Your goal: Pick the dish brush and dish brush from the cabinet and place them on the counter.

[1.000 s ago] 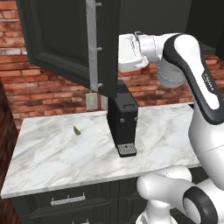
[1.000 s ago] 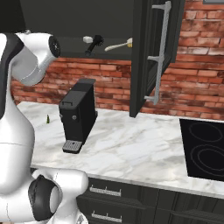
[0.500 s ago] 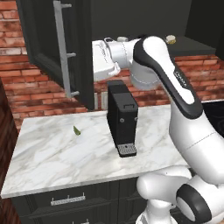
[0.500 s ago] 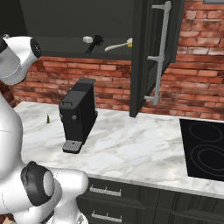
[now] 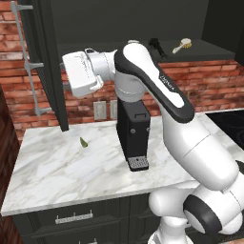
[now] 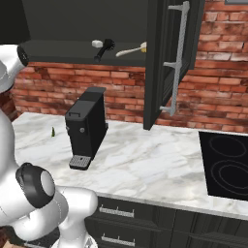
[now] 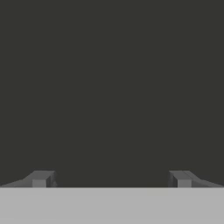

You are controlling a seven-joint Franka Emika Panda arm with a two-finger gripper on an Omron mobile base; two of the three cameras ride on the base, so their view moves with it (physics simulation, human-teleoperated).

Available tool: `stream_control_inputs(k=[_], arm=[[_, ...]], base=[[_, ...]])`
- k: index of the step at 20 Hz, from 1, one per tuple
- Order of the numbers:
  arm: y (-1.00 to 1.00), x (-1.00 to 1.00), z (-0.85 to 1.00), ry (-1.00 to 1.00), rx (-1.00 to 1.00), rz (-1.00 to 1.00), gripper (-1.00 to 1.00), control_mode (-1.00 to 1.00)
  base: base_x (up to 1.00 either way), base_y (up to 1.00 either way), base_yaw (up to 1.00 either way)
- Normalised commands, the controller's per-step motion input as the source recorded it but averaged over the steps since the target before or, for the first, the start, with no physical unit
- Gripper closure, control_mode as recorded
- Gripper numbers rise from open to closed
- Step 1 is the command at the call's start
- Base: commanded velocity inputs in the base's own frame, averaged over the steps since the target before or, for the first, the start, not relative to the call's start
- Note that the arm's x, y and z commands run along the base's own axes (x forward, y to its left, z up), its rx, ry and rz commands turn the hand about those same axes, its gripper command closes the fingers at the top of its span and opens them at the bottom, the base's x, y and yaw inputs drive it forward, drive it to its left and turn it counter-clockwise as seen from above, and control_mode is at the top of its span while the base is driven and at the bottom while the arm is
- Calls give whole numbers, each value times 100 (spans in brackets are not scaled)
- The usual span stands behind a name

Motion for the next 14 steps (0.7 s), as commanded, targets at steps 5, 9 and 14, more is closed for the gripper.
stream_control_inputs(k=[5, 9, 14], arm=[[-27, 1, 0, 0, 0, -5, -100, -100], [-54, -7, 14, 0, 0, -11, -100, -100], [-49, -21, 18, 0, 0, -16, -100, -100]], base=[[0, 0, 0], [0, 0, 0], [0, 0, 0]])
